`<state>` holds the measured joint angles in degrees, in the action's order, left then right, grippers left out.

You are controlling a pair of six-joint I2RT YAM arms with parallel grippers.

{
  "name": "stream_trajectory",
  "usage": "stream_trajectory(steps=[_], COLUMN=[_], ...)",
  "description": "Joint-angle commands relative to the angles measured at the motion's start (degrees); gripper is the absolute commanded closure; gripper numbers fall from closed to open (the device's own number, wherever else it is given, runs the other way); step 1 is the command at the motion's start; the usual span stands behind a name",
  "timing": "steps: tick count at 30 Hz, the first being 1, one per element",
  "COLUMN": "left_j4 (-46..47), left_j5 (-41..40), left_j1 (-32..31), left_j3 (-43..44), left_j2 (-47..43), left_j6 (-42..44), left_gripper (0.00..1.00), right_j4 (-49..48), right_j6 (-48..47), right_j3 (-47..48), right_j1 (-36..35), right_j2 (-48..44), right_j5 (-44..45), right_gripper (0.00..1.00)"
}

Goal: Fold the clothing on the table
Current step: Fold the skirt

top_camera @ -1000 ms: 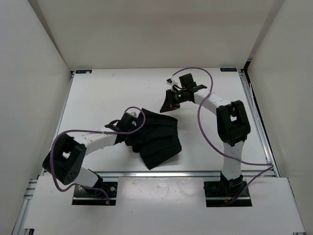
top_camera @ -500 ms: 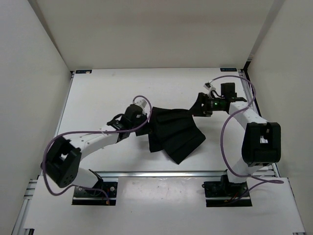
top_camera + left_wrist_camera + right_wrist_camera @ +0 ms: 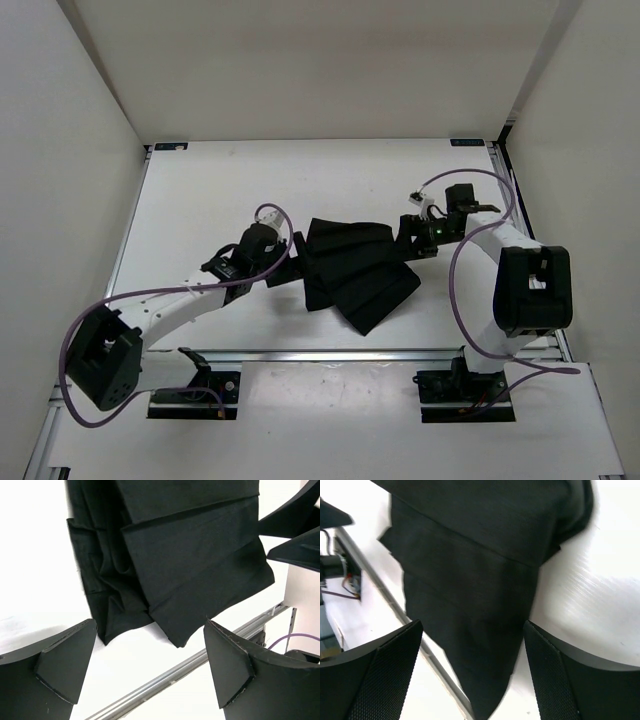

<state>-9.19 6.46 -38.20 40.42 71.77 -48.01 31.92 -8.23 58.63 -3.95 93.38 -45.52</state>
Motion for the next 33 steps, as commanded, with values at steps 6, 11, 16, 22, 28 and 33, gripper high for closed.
stream_trajectory(steps=[6, 11, 16, 22, 28, 33], left_j4=[-4.08, -4.96, -5.83, -6.19, -8.3, -10.93], left_j5=[-0.83, -0.57, 0.22, 2.15, 3.56, 4.18], left_j1=[5.32, 7.78, 9.1, 11.21, 14.2, 16.22], left_j3=[-1.92, -3.95, -6.06, -8.69, -10.1, -11.59], left_j2=[-8.21, -11.73, -14.28, -17.88, -22.1, -25.62], left_j6=[-0.24, -0.68, -1.38, -1.91, -2.0, -2.09], left_gripper=[0.02, 0.02, 0.01, 0.01, 0.01, 0.01], right_j4=[3.23, 5.08, 8.06, 11.24, 8.7, 5.44], right_j6=[-4.25, -5.48, -6.01, -8.47, -5.84, -3.55], right_j3=[-0.8, -1.06, -1.06, -1.94, -3.43, -4.84], right_j1=[-0.89, -1.94, -2.82, -5.45, -8.09, -8.54], right_j2=[1.89, 2.76, 2.94, 4.44, 5.93, 6.03], right_j5=[1.05, -1.67, -6.77, -9.95, -5.47, -1.59], right_gripper=[0.19, 0.37, 0.61, 0.42, 0.36, 0.3])
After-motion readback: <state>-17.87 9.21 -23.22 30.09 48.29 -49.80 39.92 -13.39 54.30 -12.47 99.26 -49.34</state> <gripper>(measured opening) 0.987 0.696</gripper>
